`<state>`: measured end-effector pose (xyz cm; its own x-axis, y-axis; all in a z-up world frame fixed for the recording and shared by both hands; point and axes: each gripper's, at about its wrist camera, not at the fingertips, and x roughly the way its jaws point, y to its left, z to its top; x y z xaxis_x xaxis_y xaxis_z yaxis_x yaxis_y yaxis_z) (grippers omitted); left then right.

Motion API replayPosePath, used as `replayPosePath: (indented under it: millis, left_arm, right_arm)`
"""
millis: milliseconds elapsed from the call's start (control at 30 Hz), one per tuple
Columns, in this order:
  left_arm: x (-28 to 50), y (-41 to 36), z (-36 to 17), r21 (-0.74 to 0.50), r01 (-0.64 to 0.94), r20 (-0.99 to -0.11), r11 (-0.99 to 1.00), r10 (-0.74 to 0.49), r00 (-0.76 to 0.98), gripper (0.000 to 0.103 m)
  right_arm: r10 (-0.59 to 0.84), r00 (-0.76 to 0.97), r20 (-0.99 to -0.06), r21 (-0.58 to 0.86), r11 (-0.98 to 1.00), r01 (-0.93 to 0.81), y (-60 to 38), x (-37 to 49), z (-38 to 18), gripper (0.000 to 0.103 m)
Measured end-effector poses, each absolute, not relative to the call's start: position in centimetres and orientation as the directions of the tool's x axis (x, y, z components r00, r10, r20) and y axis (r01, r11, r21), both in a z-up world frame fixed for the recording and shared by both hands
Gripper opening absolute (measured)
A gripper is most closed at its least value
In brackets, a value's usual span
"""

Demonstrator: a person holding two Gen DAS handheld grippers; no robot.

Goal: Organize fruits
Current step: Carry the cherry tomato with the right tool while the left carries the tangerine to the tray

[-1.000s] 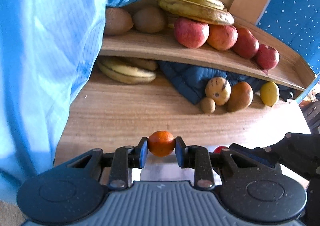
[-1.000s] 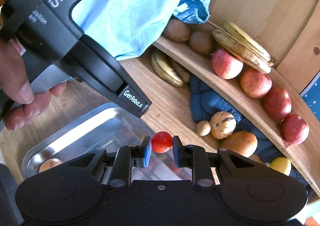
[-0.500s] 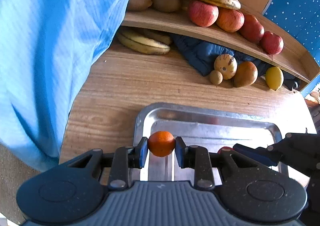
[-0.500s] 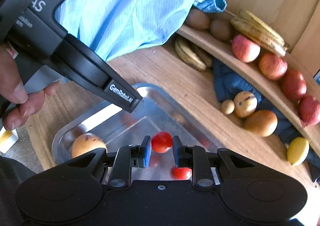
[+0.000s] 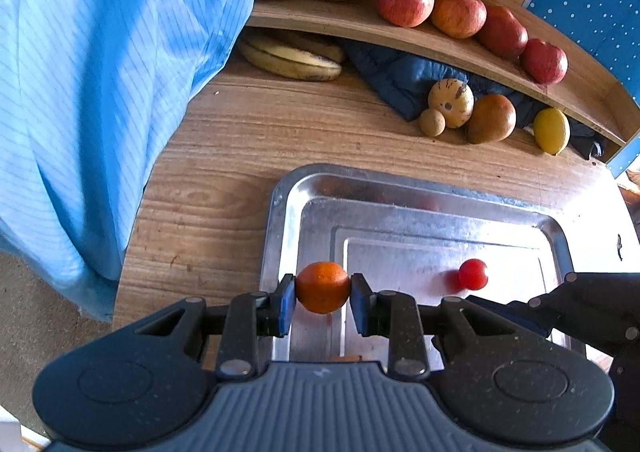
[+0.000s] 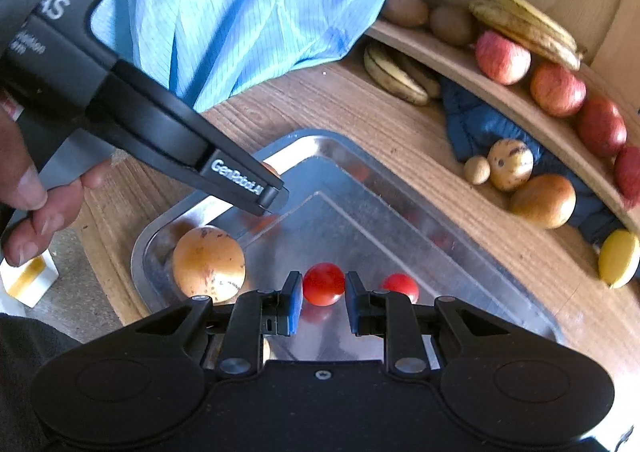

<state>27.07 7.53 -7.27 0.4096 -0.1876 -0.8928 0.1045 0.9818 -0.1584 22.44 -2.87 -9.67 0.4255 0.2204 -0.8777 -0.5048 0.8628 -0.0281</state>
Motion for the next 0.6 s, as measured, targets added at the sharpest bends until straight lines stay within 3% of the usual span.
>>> replayPosePath:
  millis: [600]
  left_arm:
    - [26.8,6.9,-7.5,-0.148,0.080,-0.910,0.986,-0.167,0.379,0.032]
  right_arm:
    - [0.231,0.393,-0.890,0.011,0.872,-0.489,-4.1,22.3,-10.0,0.024]
